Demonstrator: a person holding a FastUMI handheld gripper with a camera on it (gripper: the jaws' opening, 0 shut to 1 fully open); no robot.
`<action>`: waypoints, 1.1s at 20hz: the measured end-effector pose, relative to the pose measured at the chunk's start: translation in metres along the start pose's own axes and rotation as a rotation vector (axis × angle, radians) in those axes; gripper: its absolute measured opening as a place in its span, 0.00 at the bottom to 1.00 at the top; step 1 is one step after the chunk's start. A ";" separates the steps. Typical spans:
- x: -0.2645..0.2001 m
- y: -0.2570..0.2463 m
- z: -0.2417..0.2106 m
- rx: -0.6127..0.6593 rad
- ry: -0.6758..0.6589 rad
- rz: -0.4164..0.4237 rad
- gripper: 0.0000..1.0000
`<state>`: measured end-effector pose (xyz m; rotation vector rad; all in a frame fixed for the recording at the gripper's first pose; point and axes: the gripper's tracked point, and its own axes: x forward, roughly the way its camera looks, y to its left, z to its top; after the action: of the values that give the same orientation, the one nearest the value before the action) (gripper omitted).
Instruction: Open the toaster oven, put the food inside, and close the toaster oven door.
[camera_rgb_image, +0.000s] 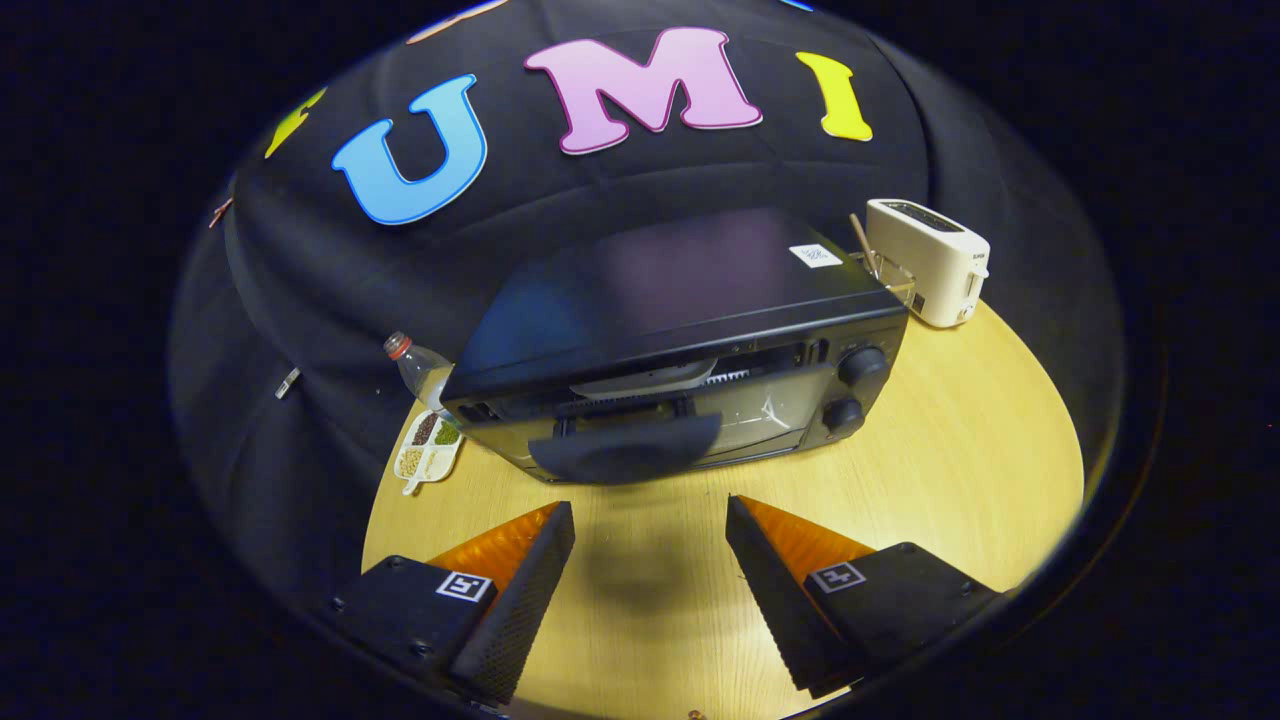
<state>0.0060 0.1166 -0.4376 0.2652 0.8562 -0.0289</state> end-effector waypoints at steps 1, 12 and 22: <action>-0.007 -0.002 0.003 -0.008 -0.009 -0.001 0.99; -0.086 -0.082 0.074 -0.041 -0.222 0.063 0.99; -0.262 -0.126 0.259 -0.236 -0.673 0.097 0.98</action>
<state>0.0094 -0.0897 -0.1071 0.0620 0.1726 0.0711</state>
